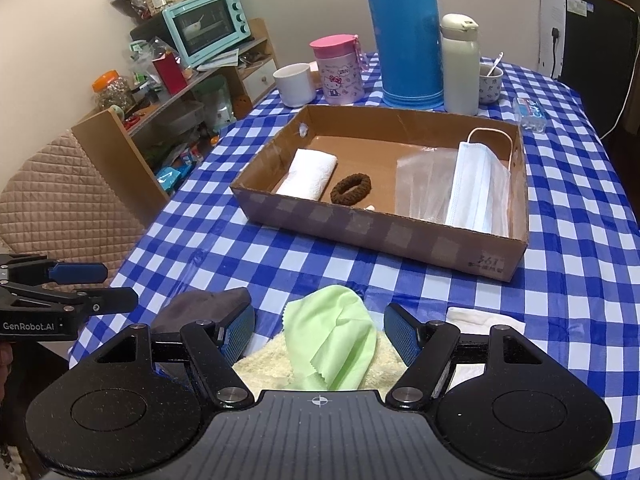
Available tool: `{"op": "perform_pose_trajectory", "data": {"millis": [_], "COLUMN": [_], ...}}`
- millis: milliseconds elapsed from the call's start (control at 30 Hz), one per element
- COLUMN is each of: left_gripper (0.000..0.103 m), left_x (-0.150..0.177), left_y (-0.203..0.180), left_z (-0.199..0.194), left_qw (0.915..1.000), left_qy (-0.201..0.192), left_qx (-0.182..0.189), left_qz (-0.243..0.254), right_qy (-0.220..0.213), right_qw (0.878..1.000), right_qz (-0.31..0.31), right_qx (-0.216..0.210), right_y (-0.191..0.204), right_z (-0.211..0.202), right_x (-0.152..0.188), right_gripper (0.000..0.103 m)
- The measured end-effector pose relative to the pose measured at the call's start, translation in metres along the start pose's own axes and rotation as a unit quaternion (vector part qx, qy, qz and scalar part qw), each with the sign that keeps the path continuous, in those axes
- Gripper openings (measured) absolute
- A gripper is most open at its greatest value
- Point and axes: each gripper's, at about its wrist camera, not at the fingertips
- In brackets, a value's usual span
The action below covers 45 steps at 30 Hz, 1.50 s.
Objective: Organize soft objects
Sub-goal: 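Approach the dark grey cloth with the left gripper and the green cloth with the right, then grasp the dark grey cloth with the left gripper while the right gripper grasps the green cloth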
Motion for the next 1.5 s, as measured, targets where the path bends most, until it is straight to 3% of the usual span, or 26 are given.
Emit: {"op": "perform_pose_trajectory", "data": {"millis": [367, 767, 1000, 1067, 1233, 1300, 1500], "left_gripper": [0.062, 0.063, 0.061, 0.052, 0.017, 0.011, 0.008], "left_x": [0.01, 0.019, 0.025, 0.026, 0.023, 0.019, 0.007], "left_y": [-0.005, -0.027, -0.033, -0.03, -0.012, -0.001, 0.038], "left_z": [0.016, 0.056, 0.071, 0.072, 0.068, 0.063, 0.037], "left_qw": [0.9997, 0.9964, 0.9952, 0.9952, 0.9962, 0.9968, 0.9979], "left_qy": [0.017, 0.063, 0.072, 0.073, 0.066, 0.057, 0.014], "left_qx": [0.016, 0.044, 0.041, 0.043, 0.053, 0.056, 0.039], "left_qz": [0.004, 0.036, 0.051, 0.049, 0.021, -0.001, -0.05], "right_qy": [0.003, 0.015, 0.02, 0.021, 0.022, 0.021, 0.016], "right_qw": [1.0, 0.999, 0.998, 0.998, 0.998, 0.998, 0.998], "right_qz": [0.008, 0.034, 0.044, 0.046, 0.049, 0.049, 0.048], "right_qx": [0.012, 0.033, 0.039, 0.04, 0.038, 0.036, 0.033], "right_y": [-0.01, -0.03, -0.036, -0.036, -0.036, -0.036, -0.034], "right_z": [-0.002, -0.002, -0.004, -0.005, -0.004, -0.004, -0.007], "right_x": [0.006, 0.014, 0.019, 0.019, 0.02, 0.02, 0.019], "right_gripper": [0.072, 0.072, 0.072, 0.072, 0.072, 0.072, 0.072]}}
Point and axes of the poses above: each gripper's, at about its wrist camera, not at the fingertips, and z roughly the way its jaws point, y to its left, x to its underside, and after that the axes turned 5 degrees about -y, right-handed
